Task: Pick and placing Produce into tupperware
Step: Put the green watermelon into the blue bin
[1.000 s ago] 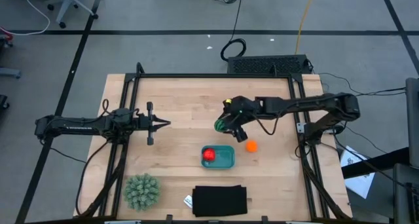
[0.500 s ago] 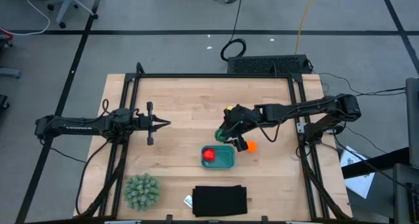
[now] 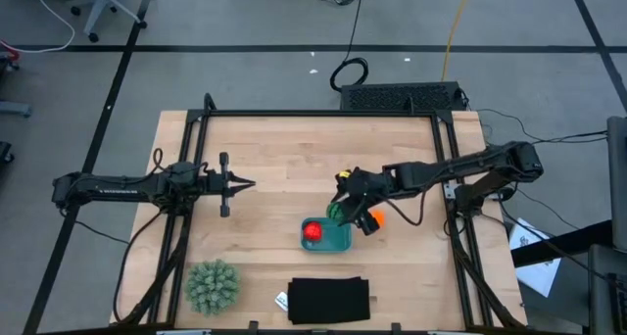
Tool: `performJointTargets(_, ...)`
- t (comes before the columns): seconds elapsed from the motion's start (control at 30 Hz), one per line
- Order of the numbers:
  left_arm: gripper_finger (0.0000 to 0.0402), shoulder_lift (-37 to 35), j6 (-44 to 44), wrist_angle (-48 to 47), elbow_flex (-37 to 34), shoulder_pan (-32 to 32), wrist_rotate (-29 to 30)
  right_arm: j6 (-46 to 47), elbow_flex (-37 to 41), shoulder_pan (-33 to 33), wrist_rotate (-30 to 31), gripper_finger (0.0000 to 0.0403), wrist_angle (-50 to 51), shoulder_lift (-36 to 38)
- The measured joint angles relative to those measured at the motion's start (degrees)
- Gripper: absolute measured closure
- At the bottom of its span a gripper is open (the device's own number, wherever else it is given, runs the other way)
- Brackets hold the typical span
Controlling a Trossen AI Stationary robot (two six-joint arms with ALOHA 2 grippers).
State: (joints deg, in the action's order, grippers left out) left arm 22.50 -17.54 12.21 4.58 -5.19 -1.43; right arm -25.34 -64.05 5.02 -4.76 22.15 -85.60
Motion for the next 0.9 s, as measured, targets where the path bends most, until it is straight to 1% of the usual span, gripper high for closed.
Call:
performJointTargets(0.23,0.038,0.0,0.0,0.0,0.0,0.0,0.0,1.5,0.0,0.3,0.7,0.0112,-3.9,-0.5)
performJointTargets(0.5,0.038,0.0,0.0,-0.1,0.0,0.0,0.0,1.2,0.0,1.3,0.1,0.0112,-4.0,-2.5)
performJointTargets(0.7,0.038,0.0,0.0,0.2,0.0,0.0,0.0,-4.0,0.0,3.5,0.3,0.0112,-3.4,-4.1)
performJointTargets(0.77,0.038,0.0,0.0,0.1,0.0,0.0,0.0,-6.5,-0.1,3.8,0.8,0.0112,-4.6,-5.0)
performJointTargets(0.9,0.038,0.0,0.1,0.1,0.0,0.0,0.0,-11.9,-0.1,4.7,3.3,0.0112,-4.7,-7.8)
